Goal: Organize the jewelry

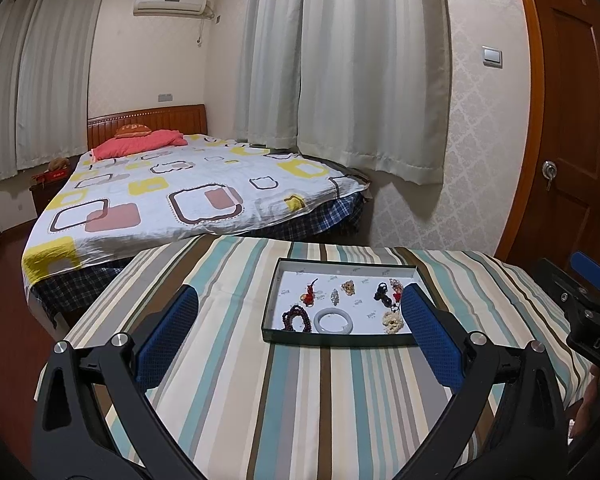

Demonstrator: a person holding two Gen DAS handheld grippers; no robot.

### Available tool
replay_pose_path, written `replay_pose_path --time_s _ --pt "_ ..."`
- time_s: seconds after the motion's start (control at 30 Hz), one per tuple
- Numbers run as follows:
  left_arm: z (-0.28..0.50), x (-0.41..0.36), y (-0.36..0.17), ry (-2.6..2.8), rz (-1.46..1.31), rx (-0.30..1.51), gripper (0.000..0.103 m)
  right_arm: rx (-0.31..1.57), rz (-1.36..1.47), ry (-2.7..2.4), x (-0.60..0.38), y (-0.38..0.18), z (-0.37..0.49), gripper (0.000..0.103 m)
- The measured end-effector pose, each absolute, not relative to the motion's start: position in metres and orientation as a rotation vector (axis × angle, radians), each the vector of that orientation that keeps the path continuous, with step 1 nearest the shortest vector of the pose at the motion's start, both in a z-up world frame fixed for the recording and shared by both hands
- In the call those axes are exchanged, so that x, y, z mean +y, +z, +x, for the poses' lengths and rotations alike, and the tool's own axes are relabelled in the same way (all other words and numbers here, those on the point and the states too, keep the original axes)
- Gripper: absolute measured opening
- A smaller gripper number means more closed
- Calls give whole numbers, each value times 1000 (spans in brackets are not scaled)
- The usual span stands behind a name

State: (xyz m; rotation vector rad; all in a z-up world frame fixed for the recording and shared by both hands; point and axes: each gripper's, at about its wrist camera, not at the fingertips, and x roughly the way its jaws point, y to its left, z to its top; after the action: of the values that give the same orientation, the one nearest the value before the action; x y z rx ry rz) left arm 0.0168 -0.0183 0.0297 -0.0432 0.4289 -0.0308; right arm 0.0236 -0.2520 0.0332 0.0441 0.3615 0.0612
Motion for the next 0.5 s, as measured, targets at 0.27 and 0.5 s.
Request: replay_pose_path --time_s 0.27,0.5 --pt "18 -17 29 -30 -44 430 99 361 43 62 -252 33 24 85" --pt "17 -16 27 -28 -43 432 99 364 44 62 -252 33 24 85"
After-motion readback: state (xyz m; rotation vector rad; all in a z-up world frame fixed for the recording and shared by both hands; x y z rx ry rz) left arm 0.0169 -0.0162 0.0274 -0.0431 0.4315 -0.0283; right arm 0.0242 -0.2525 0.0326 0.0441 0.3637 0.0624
